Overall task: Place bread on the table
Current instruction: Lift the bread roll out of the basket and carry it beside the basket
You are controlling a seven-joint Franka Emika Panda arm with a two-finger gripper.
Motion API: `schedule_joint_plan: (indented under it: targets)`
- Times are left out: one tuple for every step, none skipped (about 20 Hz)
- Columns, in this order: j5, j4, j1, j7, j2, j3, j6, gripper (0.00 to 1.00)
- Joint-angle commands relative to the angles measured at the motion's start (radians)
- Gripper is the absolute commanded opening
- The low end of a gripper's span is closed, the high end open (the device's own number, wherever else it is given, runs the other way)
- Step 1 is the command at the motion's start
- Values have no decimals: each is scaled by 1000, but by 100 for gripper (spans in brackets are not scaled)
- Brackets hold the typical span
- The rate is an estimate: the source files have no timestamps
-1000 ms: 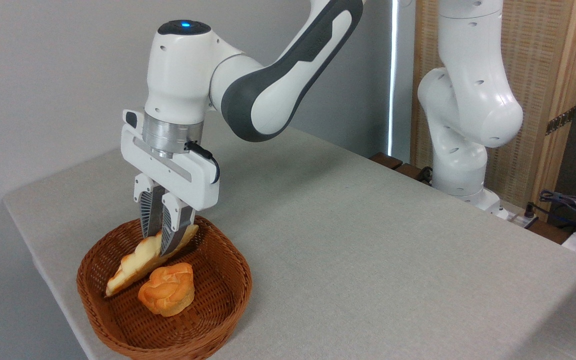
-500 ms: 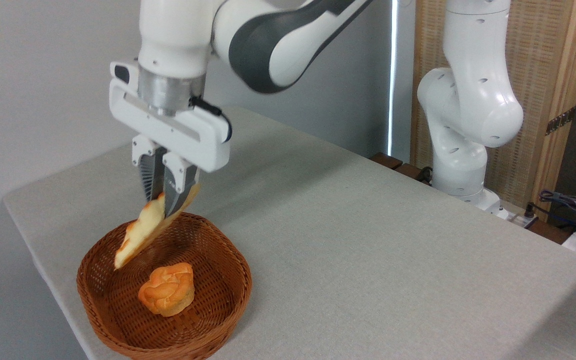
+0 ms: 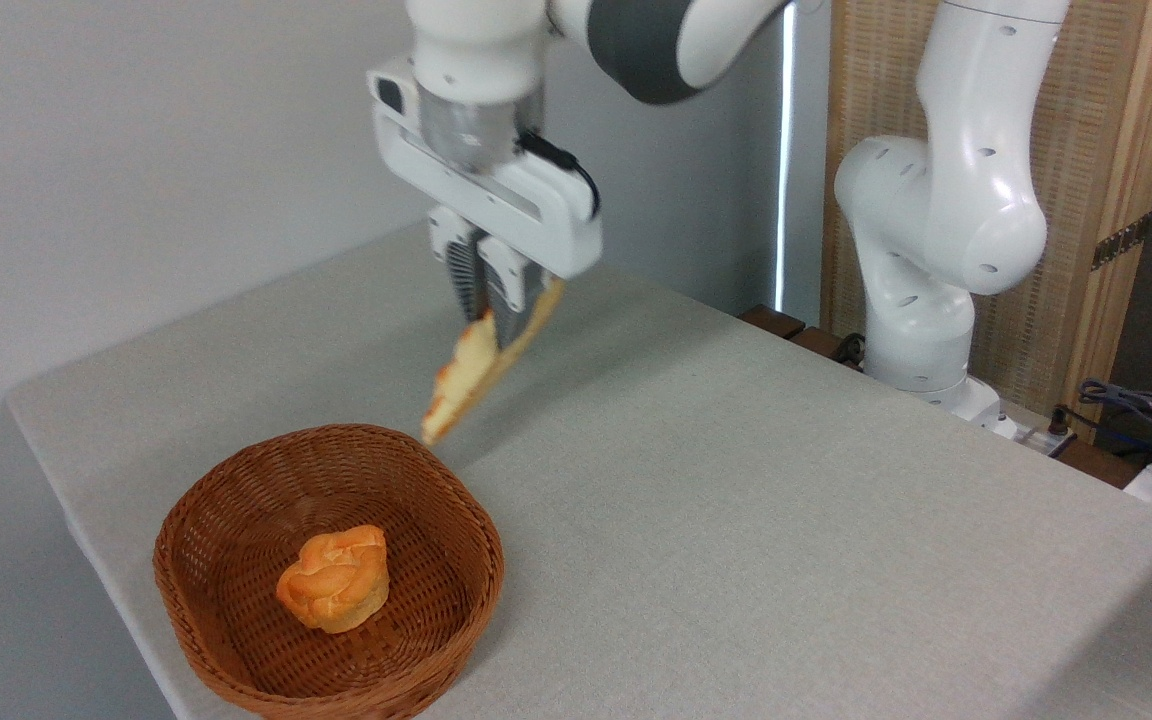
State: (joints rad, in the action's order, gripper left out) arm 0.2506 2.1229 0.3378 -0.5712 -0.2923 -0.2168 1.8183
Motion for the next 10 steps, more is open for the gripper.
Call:
schedule_joint_plan:
  targets:
    - [19, 109, 29, -38, -41, -12, 26, 31]
    - [19, 121, 41, -38, -38, -12, 36, 32]
    - [22, 140, 49, -36, -38, -12, 56, 34]
    - [32, 149, 49, -36, -36, -10, 76, 39]
    - [57, 155, 52, -36, -34, -12, 90, 42]
    - [80, 158, 52, -36, -34, -10, 101, 46]
    - [87, 158, 50, -36, -34, -12, 105, 49]
    - [87, 158, 52, -36, -34, -12, 105, 57]
    - [87, 158, 52, -36, -34, -12, 105, 62]
    - [85, 160, 52, -38, -33, -12, 104, 72]
